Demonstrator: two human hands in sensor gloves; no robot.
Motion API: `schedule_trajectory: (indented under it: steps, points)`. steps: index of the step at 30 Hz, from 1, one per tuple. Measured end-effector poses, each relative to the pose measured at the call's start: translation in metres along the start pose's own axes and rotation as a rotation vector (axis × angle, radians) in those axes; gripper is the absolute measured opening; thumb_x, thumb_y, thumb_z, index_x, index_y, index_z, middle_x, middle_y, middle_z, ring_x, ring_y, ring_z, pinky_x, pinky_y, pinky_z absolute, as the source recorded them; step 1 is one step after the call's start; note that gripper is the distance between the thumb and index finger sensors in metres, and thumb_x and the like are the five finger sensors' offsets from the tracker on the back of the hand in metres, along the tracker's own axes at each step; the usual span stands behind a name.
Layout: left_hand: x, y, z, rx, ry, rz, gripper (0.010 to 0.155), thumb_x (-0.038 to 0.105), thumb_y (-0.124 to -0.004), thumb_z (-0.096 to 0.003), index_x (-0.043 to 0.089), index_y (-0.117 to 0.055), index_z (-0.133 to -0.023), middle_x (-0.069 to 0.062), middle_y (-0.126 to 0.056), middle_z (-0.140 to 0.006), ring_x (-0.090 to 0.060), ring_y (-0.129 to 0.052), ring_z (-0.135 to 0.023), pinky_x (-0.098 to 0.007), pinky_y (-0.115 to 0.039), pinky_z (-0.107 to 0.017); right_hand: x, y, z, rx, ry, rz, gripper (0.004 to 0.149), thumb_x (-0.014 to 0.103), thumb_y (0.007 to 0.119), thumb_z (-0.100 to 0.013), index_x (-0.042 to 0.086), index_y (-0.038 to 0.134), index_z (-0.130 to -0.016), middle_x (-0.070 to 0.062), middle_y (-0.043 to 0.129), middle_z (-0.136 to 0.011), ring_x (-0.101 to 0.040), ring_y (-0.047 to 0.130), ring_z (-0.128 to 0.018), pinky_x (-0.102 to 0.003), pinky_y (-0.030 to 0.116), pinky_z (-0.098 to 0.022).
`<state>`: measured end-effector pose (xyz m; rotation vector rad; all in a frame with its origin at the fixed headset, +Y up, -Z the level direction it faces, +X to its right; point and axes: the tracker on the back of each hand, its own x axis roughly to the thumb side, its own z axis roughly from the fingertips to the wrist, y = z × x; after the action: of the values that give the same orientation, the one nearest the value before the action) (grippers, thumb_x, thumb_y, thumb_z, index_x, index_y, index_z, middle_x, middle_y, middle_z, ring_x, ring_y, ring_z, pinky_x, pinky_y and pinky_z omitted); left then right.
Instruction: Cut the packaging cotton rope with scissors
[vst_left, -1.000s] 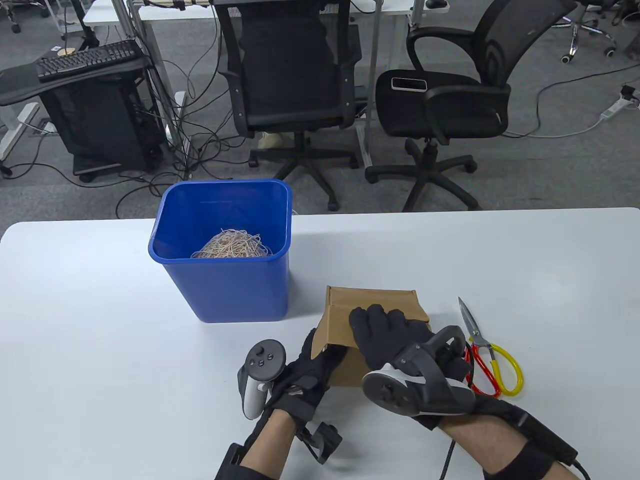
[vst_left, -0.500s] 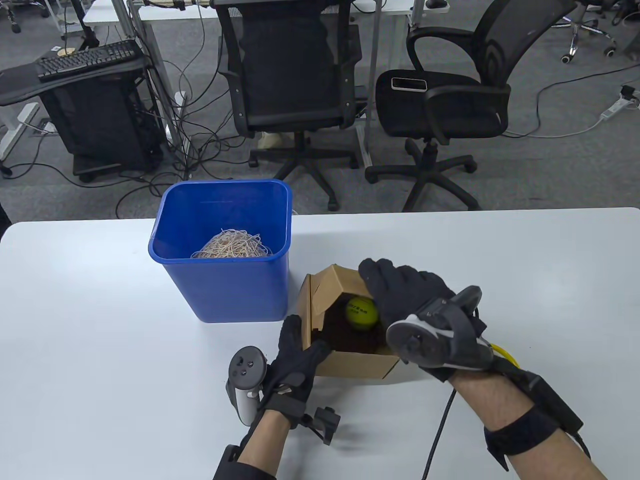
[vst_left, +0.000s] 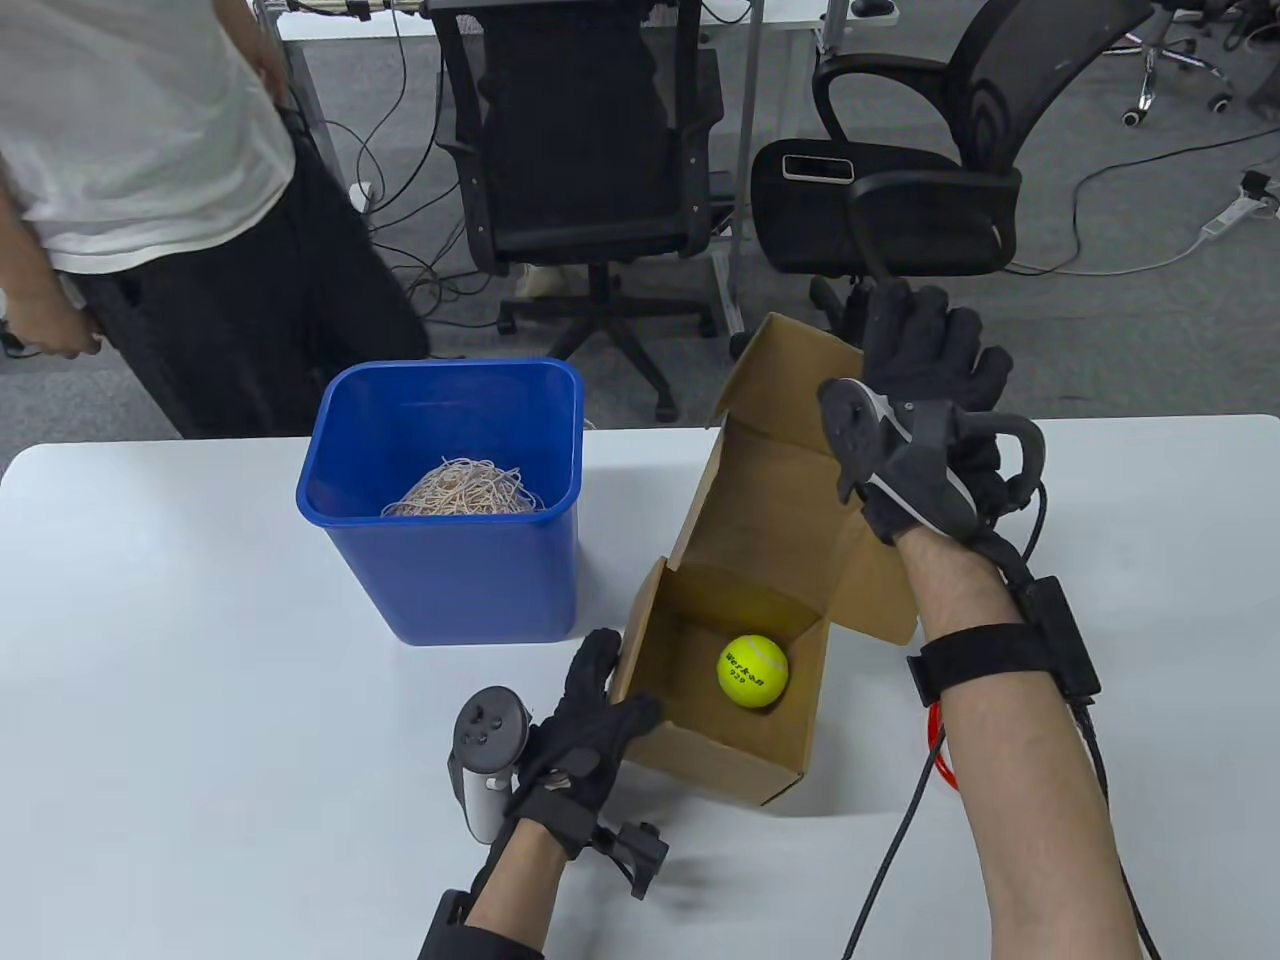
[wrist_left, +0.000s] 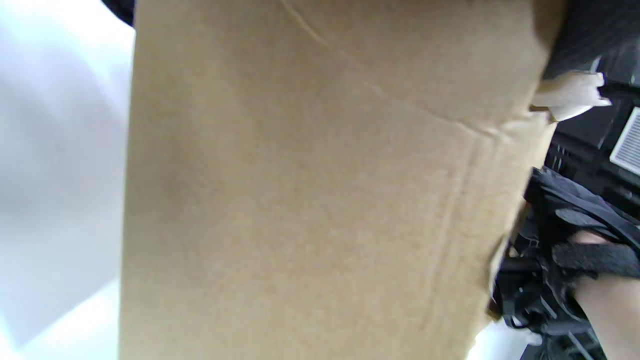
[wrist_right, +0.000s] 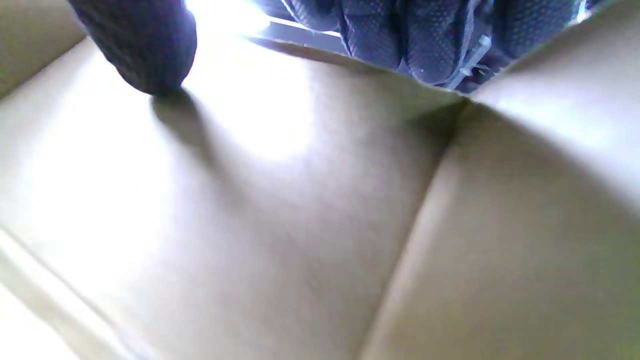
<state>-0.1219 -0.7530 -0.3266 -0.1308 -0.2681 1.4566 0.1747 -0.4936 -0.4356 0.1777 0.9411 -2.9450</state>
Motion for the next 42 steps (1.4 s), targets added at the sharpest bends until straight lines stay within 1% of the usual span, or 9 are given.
schedule_trajectory:
  steps: [5, 12, 15, 19, 25, 30, 33, 36, 42]
  points:
    - [0.003, -0.003, -0.001, -0.004, -0.022, 0.128, 0.099, 0.059, -0.080, -0.0484, 0.015, -0.019, -0.112, -0.034, -0.015, -0.109, -0.068, -0.049, -0.090, -0.072, -0.059, -0.056, -0.021, -0.005, 0.012, -0.089, 0.020, -0.249, 0.079, 0.054, 0.076, -0.045, 0.011, 0.057, -0.108, -0.023, 0.067, -0.108, -0.052, 0.067, -0.091, -0.073, 0.059, -0.063]
    - [0.001, 0.000, -0.003, 0.026, -0.049, 0.121, 0.099, 0.060, -0.080, -0.0493, 0.016, -0.017, -0.112, -0.032, -0.014, -0.110, -0.067, -0.047, -0.092, -0.071, -0.058, -0.058, 0.012, -0.021, 0.075, -0.078, -0.468, -0.277, 0.058, 0.046, 0.082, -0.044, 0.014, 0.082, -0.092, -0.015, 0.095, -0.080, -0.040, 0.091, -0.062, -0.060, 0.079, -0.047]
    - [-0.002, 0.004, -0.002, 0.036, -0.054, 0.105, 0.098, 0.059, -0.081, -0.0489, 0.016, -0.019, -0.112, -0.032, -0.015, -0.110, -0.068, -0.047, -0.091, -0.072, -0.058, -0.058, 0.045, -0.014, 0.112, 0.201, -0.723, -0.296, 0.054, 0.040, 0.087, -0.041, 0.013, 0.088, -0.088, -0.016, 0.100, -0.074, -0.039, 0.096, -0.054, -0.057, 0.083, -0.039]
    - [-0.002, 0.008, -0.001, 0.037, -0.069, 0.115, 0.098, 0.059, -0.081, -0.0485, 0.017, -0.020, -0.112, -0.032, -0.016, -0.111, -0.068, -0.047, -0.092, -0.072, -0.058, -0.058, 0.074, 0.008, 0.147, 0.640, -0.845, -0.271, 0.061, 0.028, 0.091, -0.040, 0.013, 0.079, -0.098, -0.022, 0.089, -0.094, -0.047, 0.089, -0.072, -0.065, 0.076, -0.048]
    - [0.000, 0.013, -0.001, 0.036, -0.076, 0.099, 0.099, 0.058, -0.083, -0.0476, 0.018, -0.020, -0.113, -0.032, -0.018, -0.111, -0.068, -0.048, -0.091, -0.072, -0.058, -0.058, 0.092, 0.032, 0.168, 0.907, -0.906, -0.165, 0.075, 0.026, 0.092, -0.039, 0.018, 0.063, -0.108, -0.025, 0.070, -0.110, -0.052, 0.076, -0.089, -0.072, 0.066, -0.059]
    - [0.003, 0.006, -0.002, -0.020, -0.081, 0.222, 0.100, 0.055, -0.085, -0.0462, 0.016, -0.021, -0.113, -0.034, -0.021, -0.110, -0.069, -0.056, -0.087, -0.072, -0.060, -0.054, 0.101, 0.058, 0.182, 1.202, -0.901, -0.119, 0.097, 0.037, 0.095, -0.037, 0.017, 0.040, -0.114, -0.028, 0.049, -0.118, -0.058, 0.065, -0.094, -0.076, 0.057, -0.062]
    - [0.007, 0.006, -0.002, -0.023, -0.082, 0.096, 0.099, 0.056, -0.085, -0.0456, 0.016, -0.024, -0.113, -0.033, -0.024, -0.110, -0.069, -0.058, -0.086, -0.071, -0.061, -0.054, 0.105, 0.065, 0.195, 1.132, -0.908, -0.138, 0.095, 0.037, 0.095, -0.038, 0.010, 0.043, -0.113, -0.033, 0.049, -0.114, -0.057, 0.071, -0.090, -0.077, 0.065, -0.056]
    - [0.005, 0.004, -0.001, -0.020, -0.072, 0.124, 0.099, 0.056, -0.085, -0.0461, 0.016, -0.025, -0.113, -0.034, -0.024, -0.111, -0.068, -0.054, -0.088, -0.072, -0.059, -0.055, 0.106, 0.070, 0.203, 0.877, -0.898, -0.127, 0.086, 0.034, 0.097, -0.036, 0.010, 0.056, -0.107, -0.030, 0.059, -0.110, -0.056, 0.079, -0.084, -0.074, 0.077, -0.045]
    - [0.004, 0.003, -0.001, -0.033, -0.074, 0.104, 0.098, 0.056, -0.085, -0.0462, 0.016, -0.025, -0.113, -0.033, -0.025, -0.111, -0.068, -0.053, -0.088, -0.072, -0.059, -0.055, 0.105, 0.076, 0.201, 0.800, -0.841, -0.162, 0.081, 0.040, 0.103, -0.030, 0.013, 0.068, -0.098, -0.027, 0.075, -0.099, -0.051, 0.095, -0.061, -0.056, 0.091, -0.028]
